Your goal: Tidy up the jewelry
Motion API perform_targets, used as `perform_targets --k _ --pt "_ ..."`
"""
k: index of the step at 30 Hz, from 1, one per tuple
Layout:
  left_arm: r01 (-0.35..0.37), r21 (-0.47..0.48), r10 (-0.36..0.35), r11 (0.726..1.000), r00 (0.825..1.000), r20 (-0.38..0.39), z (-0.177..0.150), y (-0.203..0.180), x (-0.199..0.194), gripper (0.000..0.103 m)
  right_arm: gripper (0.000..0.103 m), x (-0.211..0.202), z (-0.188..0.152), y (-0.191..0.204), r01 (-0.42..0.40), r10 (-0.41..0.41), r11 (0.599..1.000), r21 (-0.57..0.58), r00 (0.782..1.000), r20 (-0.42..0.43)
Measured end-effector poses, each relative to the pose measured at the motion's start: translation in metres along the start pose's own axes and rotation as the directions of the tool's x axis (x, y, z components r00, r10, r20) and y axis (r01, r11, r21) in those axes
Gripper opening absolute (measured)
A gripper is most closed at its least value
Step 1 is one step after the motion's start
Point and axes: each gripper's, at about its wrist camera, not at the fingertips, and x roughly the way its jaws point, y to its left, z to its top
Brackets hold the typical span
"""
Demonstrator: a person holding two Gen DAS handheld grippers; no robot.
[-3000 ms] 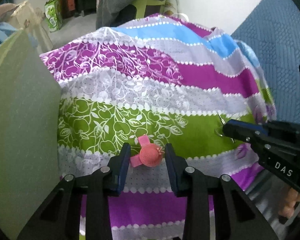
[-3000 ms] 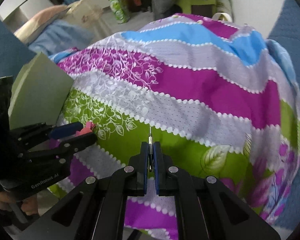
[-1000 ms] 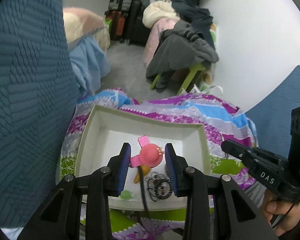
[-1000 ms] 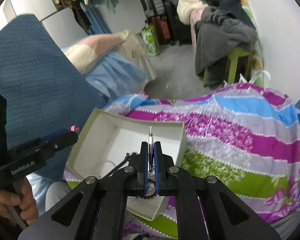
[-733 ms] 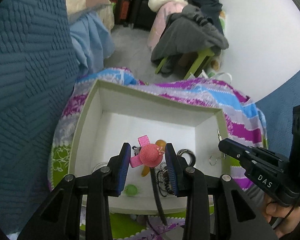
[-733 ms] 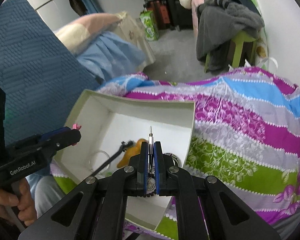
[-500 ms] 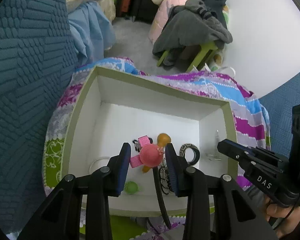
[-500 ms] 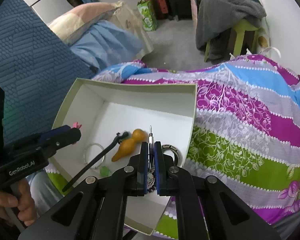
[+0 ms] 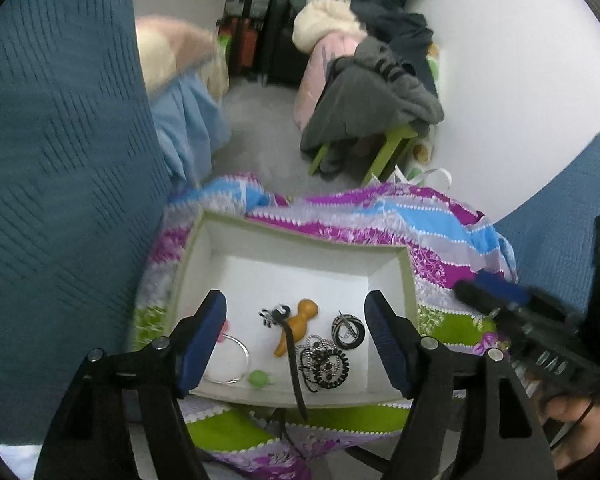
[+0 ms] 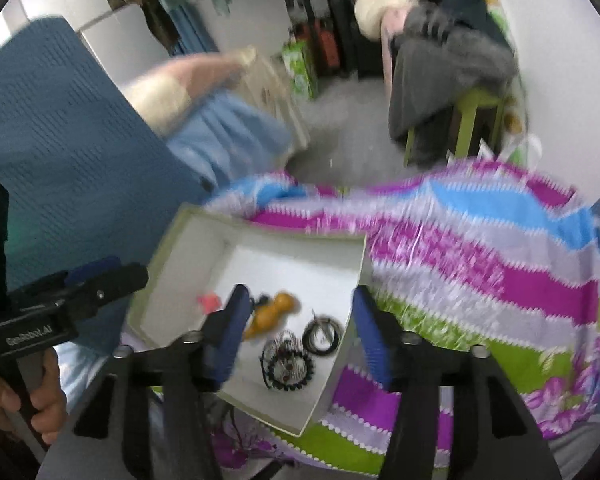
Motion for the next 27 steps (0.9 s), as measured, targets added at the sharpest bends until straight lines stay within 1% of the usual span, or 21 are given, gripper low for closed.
perform_targets --k 1,2,3,5,6,8,10,11,12,13,14,16,18,20,27 --pt "-0.02 0.01 0.019 1.0 1.0 0.013 0.002 -0.003 -0.01 0.075 0.058 -0.018 0.004 0.001 0.026 -0.026 1.0 0.003 0.999 0.042" --pt "-0.036 0.014 0.035 0.999 0.999 0.038 0.005 -0.006 -0.025 0.075 0.062 -0.031 0.007 0.002 0.029 -0.029 1.0 0.007 0.997 0.074" --pt "-0.041 0.013 0.04 0.999 0.997 0.063 0.006 -0.008 -0.038 0.076 0.064 -0.04 0.009 0.003 0.023 -0.024 1.0 0.008 0.995 0.094" --pt "-0.048 0.018 0.046 0.999 0.993 0.113 0.007 -0.013 -0.067 0.076 0.071 -0.071 0.013 0.007 0.015 -0.015 1.0 0.0 0.988 0.156" --pt "-0.058 0.016 0.055 0.998 0.989 0.138 0.007 -0.015 -0.079 0.076 0.072 -0.083 0.014 0.009 0.016 -0.015 1.0 -0.004 0.984 0.179" --pt "-0.074 0.029 0.068 0.997 0.98 0.189 0.005 -0.023 -0.108 0.076 0.079 -0.11 0.015 0.012 0.016 -0.013 1.0 -0.011 0.974 0.228" --pt "-0.075 0.044 0.063 0.996 0.971 0.231 0.002 -0.033 -0.133 0.076 0.084 -0.139 0.013 0.016 0.007 -0.002 1.0 -0.02 0.963 0.269" --pt "-0.074 0.046 0.06 0.996 0.964 0.26 0.0 -0.039 -0.149 0.076 0.085 -0.15 0.012 0.019 0.006 0.001 1.0 -0.024 0.958 0.288" --pt "-0.07 0.051 0.053 0.996 0.959 0.278 -0.001 -0.043 -0.159 0.08 0.085 -0.163 0.01 0.021 0.003 0.007 1.0 -0.031 0.951 0.31" --pt "-0.068 0.061 0.046 0.996 0.953 0.3 -0.004 -0.049 -0.172 0.082 0.088 -0.178 0.007 0.024 0.001 0.013 0.999 -0.039 0.942 0.335" --pt "-0.073 0.073 0.047 0.995 0.948 0.315 -0.006 -0.054 -0.181 0.084 0.096 -0.191 0.003 0.028 0.003 0.014 0.999 -0.048 0.935 0.355" --pt "-0.092 0.101 0.053 0.991 0.94 0.338 -0.014 -0.066 -0.196 0.084 0.103 -0.208 -0.005 0.031 0.009 0.014 0.998 -0.057 0.922 0.387" --pt "-0.102 0.116 0.055 0.988 0.934 0.353 -0.026 -0.075 -0.209 0.084 0.103 -0.222 -0.014 0.035 0.02 0.007 0.998 -0.061 0.911 0.413" --pt "-0.096 0.112 0.05 0.989 0.93 0.365 -0.037 -0.08 -0.219 0.084 0.103 -0.235 -0.027 0.039 0.024 0.009 0.997 -0.072 0.905 0.425" --pt "-0.074 0.099 0.032 0.992 0.929 0.369 -0.082 -0.085 -0.237 0.084 0.103 -0.244 -0.069 0.043 0.057 -0.018 0.995 -0.08 0.904 0.427"
